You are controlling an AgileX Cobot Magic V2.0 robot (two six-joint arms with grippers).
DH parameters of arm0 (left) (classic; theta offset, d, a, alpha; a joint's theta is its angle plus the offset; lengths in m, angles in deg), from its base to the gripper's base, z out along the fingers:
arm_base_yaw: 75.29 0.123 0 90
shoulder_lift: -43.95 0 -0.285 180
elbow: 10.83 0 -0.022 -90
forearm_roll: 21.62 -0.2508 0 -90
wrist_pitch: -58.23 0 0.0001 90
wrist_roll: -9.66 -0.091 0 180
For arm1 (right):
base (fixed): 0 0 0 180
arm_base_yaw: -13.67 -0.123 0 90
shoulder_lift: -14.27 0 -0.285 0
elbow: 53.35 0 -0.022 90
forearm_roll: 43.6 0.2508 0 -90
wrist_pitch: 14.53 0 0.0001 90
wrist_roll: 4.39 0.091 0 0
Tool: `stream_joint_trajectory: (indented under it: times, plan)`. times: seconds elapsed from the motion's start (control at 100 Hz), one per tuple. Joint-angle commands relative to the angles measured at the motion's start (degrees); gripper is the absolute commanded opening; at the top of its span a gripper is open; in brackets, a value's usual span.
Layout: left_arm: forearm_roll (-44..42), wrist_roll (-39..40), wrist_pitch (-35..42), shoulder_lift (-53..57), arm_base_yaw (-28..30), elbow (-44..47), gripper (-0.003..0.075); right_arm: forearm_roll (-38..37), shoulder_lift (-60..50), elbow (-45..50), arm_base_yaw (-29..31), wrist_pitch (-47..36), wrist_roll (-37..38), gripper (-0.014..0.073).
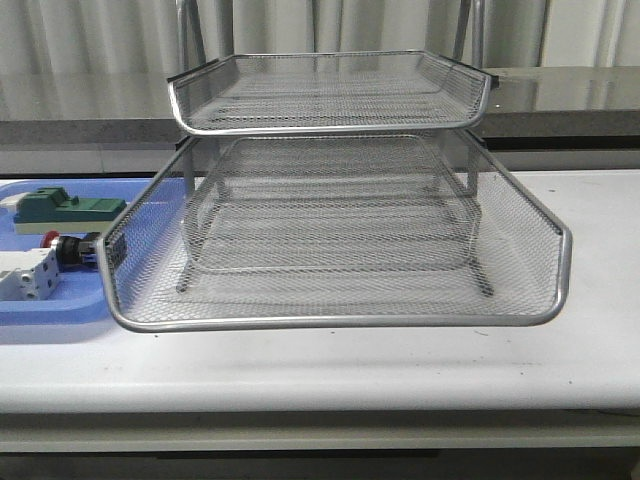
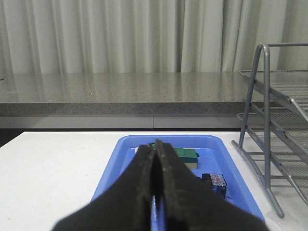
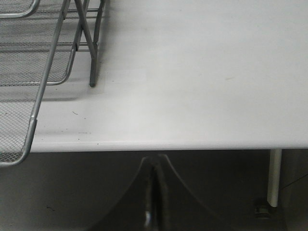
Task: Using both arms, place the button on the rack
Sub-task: 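Release the pulled-out tray and withdraw the right gripper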
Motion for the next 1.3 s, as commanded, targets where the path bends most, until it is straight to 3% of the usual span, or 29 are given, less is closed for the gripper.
stream_joint_trajectory:
  times: [0.0, 0.74, 0.94, 1.1, 1.29]
  plan:
    - [0.40, 0.42, 4.28, 1.77, 0.16, 1.85, -0.0020, -1.47, 0.38, -2.00, -0.23, -4.15, -0.07, -0.0109]
    - [0.40, 0.42, 4.28, 1.77, 0.16, 1.85, -0.0020, -1.47, 0.38, -2.00, -0.23, -4.15, -0.07, -0.0109]
    - [2.19, 0.42, 8.81, 1.77, 0.16, 0.79, -0.0020, -1.47, 0.38, -2.00, -0.23, -4.15, -0.07, -0.0109]
    - [5.30, 0.42, 1.61, -0.92, 0.16, -5.33, -0.0020, -1.47, 0.38, -2.00, -0.23, -4.15, -0.07, -0.0109]
    - [5.30, 0.42, -8.71, -12.26, 0.16, -16.29, -0.0020, -1.47, 0.38, -2.00, -0.23, -4.15, -0.07, -0.0109]
